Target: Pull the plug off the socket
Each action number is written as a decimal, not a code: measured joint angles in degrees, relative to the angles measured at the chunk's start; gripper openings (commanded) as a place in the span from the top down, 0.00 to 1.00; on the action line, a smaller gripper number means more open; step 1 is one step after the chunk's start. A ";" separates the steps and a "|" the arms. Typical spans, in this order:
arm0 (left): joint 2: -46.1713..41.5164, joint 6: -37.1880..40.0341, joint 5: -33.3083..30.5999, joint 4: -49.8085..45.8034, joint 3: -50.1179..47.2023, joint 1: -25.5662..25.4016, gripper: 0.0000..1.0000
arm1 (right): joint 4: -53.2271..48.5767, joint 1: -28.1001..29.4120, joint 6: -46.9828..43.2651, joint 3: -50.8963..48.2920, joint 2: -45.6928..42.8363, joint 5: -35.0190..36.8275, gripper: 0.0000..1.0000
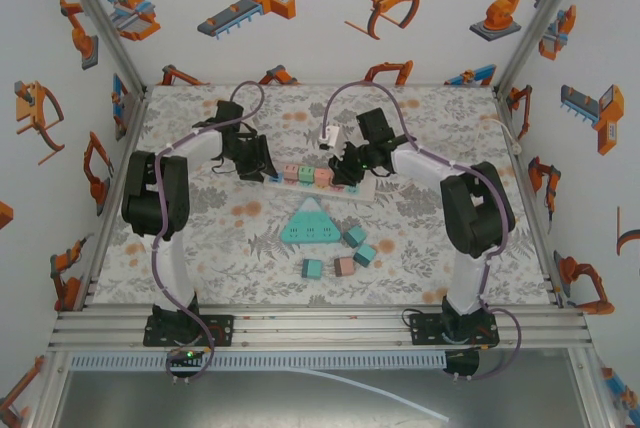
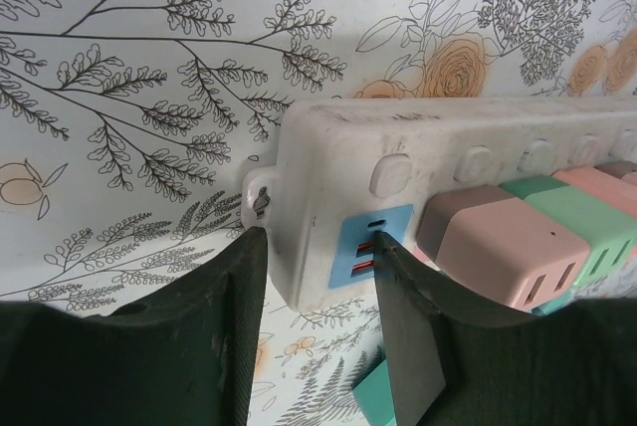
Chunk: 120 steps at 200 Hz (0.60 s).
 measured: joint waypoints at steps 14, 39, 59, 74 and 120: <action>0.00 -0.11 -0.46 -0.13 0.00 -0.13 0.53 | -0.09 0.31 0.00 -0.02 -0.22 0.68 0.90; -0.28 -0.50 -2.01 -0.42 0.04 -0.50 0.53 | -0.02 0.83 -0.02 -0.22 -0.68 1.95 0.93; -0.50 -0.83 -3.06 -0.59 0.04 -0.74 0.52 | 0.07 1.25 -0.02 -0.52 -1.18 2.97 0.95; -0.50 -0.87 -3.37 -0.70 0.09 -0.79 0.52 | 0.07 1.46 -0.04 -0.70 -1.31 3.41 0.96; -0.50 -1.09 -4.48 -1.60 0.61 -1.01 0.51 | 1.07 1.90 -0.04 -2.12 -2.97 3.98 0.99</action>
